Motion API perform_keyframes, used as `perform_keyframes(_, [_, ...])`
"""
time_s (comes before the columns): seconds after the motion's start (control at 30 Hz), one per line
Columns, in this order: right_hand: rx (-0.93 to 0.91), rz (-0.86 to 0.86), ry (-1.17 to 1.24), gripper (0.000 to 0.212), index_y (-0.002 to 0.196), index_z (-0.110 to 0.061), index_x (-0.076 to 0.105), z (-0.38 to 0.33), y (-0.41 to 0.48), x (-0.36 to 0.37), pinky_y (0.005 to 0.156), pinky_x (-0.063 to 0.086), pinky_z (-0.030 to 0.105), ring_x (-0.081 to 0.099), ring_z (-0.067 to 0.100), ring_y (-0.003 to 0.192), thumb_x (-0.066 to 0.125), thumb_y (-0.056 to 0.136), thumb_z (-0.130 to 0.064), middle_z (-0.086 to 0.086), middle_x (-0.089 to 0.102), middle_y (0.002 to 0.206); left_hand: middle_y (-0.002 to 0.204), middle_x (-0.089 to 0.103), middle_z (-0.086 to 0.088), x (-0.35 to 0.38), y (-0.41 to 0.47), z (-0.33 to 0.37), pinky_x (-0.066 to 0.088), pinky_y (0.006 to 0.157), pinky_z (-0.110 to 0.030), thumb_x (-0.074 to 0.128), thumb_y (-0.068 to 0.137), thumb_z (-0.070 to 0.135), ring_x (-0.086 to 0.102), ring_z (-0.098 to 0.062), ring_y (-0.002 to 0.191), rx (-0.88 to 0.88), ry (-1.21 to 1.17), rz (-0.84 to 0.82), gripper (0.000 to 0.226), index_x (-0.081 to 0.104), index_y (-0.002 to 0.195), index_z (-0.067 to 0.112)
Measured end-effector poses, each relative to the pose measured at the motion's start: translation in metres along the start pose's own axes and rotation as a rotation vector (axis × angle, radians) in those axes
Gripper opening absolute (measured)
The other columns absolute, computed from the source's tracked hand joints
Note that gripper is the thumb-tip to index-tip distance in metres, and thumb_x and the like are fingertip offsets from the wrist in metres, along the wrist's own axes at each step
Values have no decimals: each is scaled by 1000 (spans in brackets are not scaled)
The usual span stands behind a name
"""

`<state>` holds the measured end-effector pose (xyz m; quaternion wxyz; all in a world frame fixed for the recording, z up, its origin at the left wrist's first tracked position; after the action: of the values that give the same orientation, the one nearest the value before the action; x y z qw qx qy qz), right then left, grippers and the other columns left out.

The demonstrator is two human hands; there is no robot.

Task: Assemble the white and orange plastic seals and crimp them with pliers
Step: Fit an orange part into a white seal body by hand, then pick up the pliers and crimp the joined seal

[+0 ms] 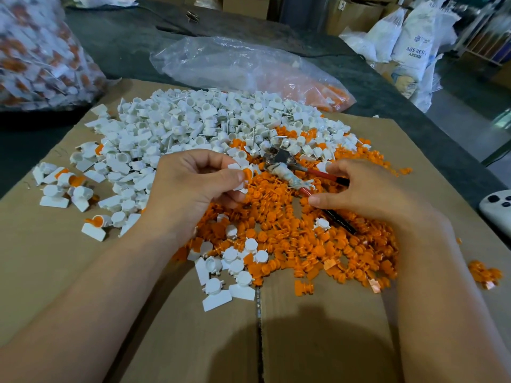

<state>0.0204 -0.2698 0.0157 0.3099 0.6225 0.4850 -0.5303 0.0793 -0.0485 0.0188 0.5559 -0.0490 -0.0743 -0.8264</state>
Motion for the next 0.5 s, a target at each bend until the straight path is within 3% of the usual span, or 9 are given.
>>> perform_keyframes(0.27, [20,-91,-159,103,145,-24,20,2,2,14,107,28,40,24,25,136,69,63,-60,5,24,150,49,62,-2,-1,1,-2,47,43,-19,66,74,-7,59,-14,42,-7,11,6,17,63,65,7])
perform_keyframes(0.5, [47,-85,-118,98,144,-21,22,3,4,15,107,29,45,26,28,135,66,66,-62,7,27,149,50,62,-2,-1,2,-3,47,42,-19,65,74,-8,60,-14,43,-7,17,5,20,63,63,9])
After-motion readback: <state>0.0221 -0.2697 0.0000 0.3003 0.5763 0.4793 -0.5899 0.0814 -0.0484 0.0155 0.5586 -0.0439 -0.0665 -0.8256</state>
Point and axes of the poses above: each hand's wrist, its own y-axis towards the middle knuckle, its own x-axis out of the palm, z = x × y, the point moved 10 cm from there along y, towards the middle knuckle
